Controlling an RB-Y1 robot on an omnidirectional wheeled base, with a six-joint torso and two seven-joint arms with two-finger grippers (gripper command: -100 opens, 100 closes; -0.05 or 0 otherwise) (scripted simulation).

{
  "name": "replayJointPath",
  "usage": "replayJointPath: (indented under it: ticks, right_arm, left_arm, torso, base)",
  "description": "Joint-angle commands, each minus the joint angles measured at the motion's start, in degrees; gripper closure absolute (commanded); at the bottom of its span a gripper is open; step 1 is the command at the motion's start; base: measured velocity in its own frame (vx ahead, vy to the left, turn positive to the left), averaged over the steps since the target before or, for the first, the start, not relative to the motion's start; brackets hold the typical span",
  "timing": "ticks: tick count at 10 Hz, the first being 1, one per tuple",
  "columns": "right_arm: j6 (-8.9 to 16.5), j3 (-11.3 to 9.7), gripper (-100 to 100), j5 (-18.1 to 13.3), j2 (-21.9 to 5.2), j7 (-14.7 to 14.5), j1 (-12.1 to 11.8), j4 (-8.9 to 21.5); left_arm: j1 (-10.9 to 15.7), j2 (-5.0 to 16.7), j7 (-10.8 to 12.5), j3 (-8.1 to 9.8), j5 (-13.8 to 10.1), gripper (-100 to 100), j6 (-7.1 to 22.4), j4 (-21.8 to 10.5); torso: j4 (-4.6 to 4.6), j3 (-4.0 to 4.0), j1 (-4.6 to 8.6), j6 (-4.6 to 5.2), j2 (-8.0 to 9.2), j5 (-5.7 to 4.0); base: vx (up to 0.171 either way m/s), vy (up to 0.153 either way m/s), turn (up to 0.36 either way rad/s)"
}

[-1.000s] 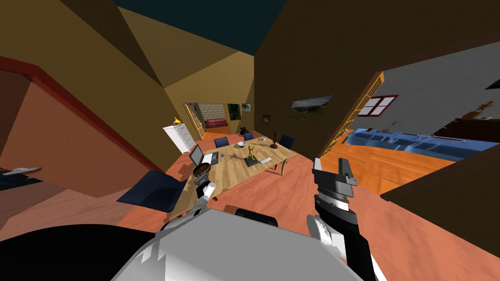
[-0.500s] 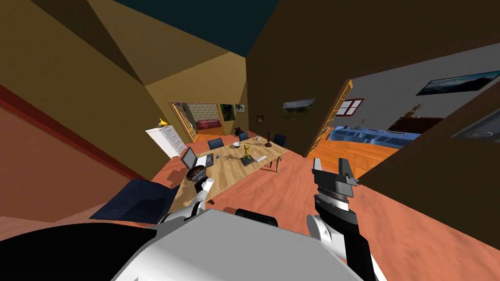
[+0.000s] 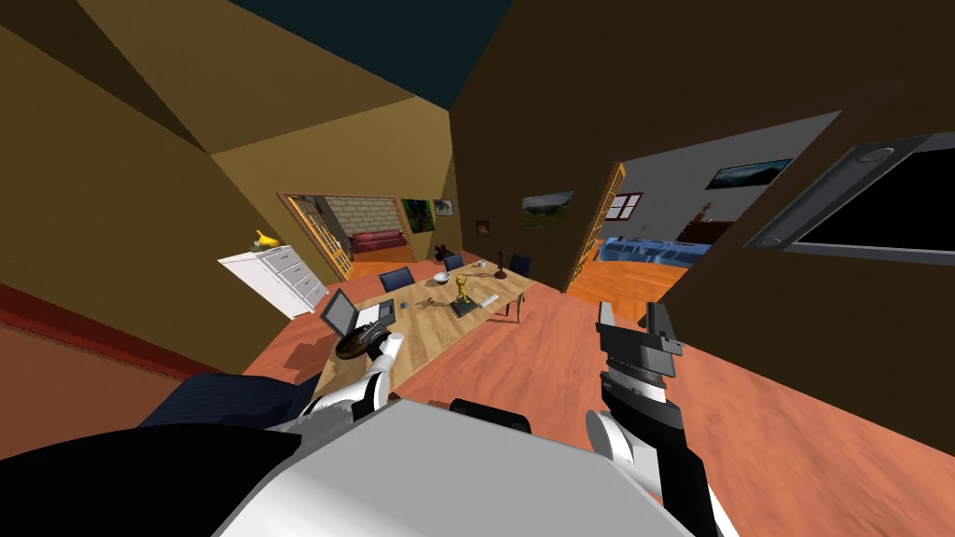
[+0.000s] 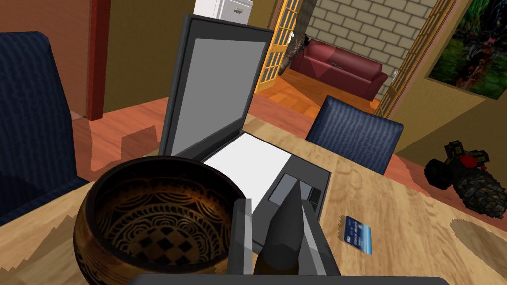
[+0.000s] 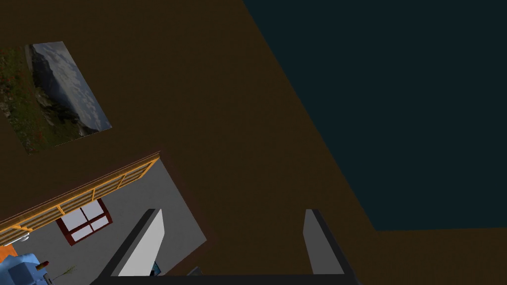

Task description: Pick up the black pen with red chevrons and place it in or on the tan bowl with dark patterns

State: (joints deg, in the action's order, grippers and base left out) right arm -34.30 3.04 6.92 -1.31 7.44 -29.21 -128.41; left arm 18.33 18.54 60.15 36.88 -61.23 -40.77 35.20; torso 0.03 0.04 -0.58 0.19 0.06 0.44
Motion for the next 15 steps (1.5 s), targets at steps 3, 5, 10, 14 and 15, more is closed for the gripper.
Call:
replayJointPath:
  ticks: [3, 5, 10, 14, 15]
  right_arm:
    - [0.0, 0.01, 0, 0.0, 0.0, 0.0, -0.02, 0.0]
    - [0.0, 0.0, 0, 0.0, 0.01, 0.0, -0.02, 0.0]
    - [0.0, 0.01, 0, 0.0, 0.0, 0.0, -0.02, 0.0]
    - [0.0, 0.01, 0, 0.0, 0.0, 0.0, -0.01, 0.0]
    - [0.0, 0.01, 0, 0.0, 0.0, 0.0, -0.01, 0.0]
  left_arm:
    - [0.88, 2.03, -1.81, 0.92, -1.44, 100, -1.19, -1.16]
    - [1.15, 3.16, -3.27, 1.39, -2.1, 100, -2.04, -3.4]
    - [1.28, 5.34, -6.77, 2.26, -3.25, 100, -4.15, -6.37]
    - [0.97, 6.93, -10.36, 2.91, -4.05, 100, -6.31, -9.22]
    - [0.97, 6.93, -10.36, 2.91, -4.05, 100, -6.31, -9.22]
  torso:
    - [-0.03, -0.03, -0.08, -0.14, -0.03, 0.02]
    - [-0.09, -0.08, 0.14, -0.13, -0.06, 0.05]
    - [-0.15, -0.13, 0.04, -0.18, -0.11, 0.01]
    - [-0.24, -0.2, -0.09, -0.22, -0.17, 0.0]
    - [-0.27, -0.24, -0.03, -0.22, -0.21, -0.01]
  base:
    - [-0.003, 0.056, -0.105]
    - [-0.001, 0.004, -0.05]
    - [-0.004, 0.045, -0.064]
    - [-0.008, 0.071, -0.063]
    - [-0.004, 0.032, -0.007]
